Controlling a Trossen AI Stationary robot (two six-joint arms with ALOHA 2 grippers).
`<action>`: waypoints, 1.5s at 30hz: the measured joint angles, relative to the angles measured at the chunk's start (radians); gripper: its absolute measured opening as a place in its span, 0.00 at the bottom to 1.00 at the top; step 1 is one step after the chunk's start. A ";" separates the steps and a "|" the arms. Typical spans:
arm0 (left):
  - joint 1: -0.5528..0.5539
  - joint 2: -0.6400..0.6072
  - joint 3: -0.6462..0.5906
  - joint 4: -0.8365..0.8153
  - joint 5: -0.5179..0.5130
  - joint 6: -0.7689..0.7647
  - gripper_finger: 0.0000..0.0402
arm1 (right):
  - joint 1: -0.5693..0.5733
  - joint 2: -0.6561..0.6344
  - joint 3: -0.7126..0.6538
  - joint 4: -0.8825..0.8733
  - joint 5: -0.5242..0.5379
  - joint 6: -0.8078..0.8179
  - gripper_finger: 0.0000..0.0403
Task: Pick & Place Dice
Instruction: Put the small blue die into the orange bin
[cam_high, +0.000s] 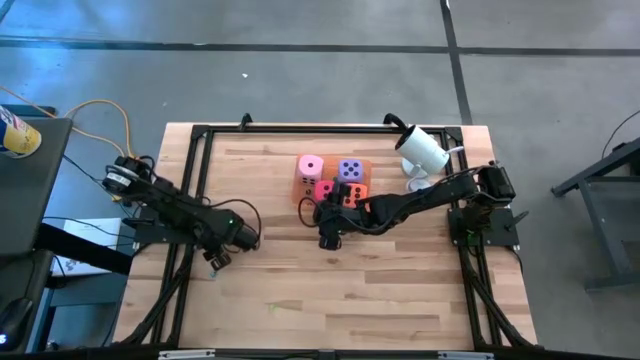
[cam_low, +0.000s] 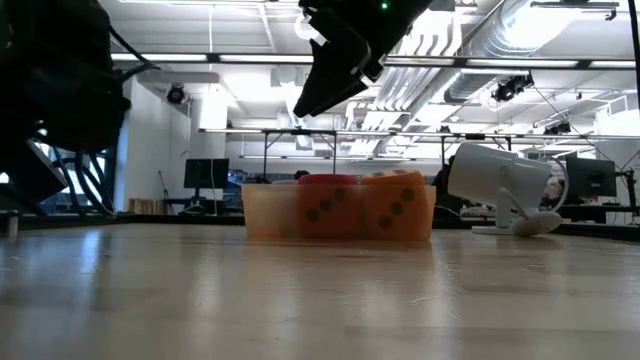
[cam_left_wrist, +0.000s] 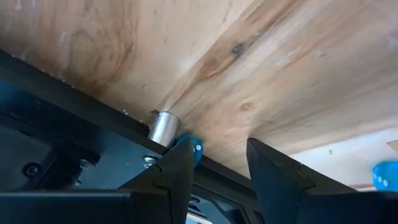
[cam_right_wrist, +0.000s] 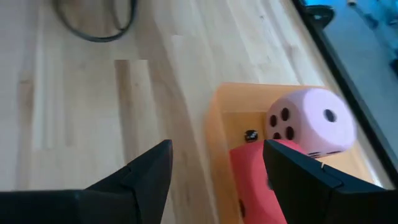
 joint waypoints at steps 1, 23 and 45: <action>0.011 0.000 0.000 -0.001 0.000 0.008 0.36 | 0.000 0.000 0.000 -0.001 -0.014 0.000 0.59; -0.087 -0.001 0.003 0.011 0.111 -0.083 0.36 | -0.002 0.000 0.000 -0.001 -0.064 -0.007 0.59; -0.088 -0.001 0.067 -0.062 0.043 -0.020 0.36 | 0.000 0.000 -0.012 0.015 -0.085 -0.004 0.59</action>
